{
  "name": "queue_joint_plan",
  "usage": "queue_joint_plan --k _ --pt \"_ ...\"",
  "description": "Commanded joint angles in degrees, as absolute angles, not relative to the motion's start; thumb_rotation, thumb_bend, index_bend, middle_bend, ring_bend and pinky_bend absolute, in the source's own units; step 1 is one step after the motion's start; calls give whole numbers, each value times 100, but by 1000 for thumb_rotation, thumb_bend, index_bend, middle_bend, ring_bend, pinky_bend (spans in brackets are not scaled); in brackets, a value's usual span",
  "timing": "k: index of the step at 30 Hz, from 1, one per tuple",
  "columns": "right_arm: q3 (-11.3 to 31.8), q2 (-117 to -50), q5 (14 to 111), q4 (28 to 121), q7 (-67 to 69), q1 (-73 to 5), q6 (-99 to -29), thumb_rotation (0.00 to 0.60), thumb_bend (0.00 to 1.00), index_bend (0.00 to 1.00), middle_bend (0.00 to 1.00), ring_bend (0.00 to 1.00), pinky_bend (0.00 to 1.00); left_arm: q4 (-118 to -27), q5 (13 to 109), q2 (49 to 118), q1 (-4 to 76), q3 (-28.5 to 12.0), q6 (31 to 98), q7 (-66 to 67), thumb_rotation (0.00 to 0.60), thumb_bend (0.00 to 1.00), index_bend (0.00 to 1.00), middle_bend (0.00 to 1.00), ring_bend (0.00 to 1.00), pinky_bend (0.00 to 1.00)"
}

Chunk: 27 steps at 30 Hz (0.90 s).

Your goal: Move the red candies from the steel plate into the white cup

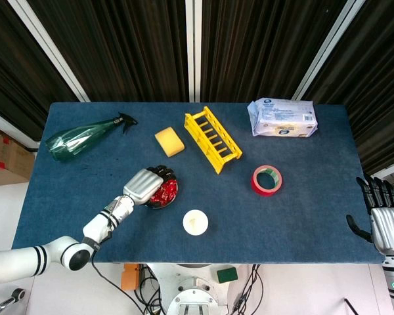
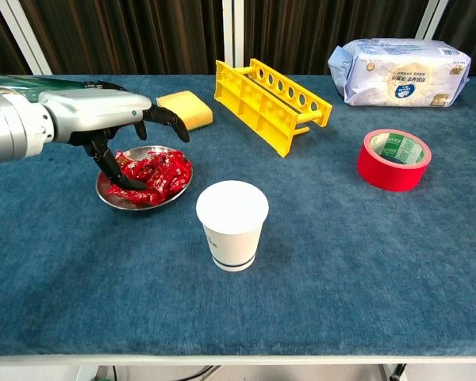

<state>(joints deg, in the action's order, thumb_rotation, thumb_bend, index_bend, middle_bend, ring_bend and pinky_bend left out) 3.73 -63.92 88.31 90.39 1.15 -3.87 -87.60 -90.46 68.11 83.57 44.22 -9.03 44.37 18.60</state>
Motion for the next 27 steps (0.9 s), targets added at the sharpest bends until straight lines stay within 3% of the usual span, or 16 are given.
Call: queue_joint_plan --k 1,27 --pt "378 -6395 8813 9041 109 -390 -8746 600 301 0 0 0 0 -8978 6749 8424 4459 -827 4471 1944 600 197 219 158 112 280" --pt "466 -6389 8628 9127 102 -364 -8734 600 301 0 0 0 0 -8687 7027 8635 4761 -657 4612 1931 600 208 311 300 137 261"
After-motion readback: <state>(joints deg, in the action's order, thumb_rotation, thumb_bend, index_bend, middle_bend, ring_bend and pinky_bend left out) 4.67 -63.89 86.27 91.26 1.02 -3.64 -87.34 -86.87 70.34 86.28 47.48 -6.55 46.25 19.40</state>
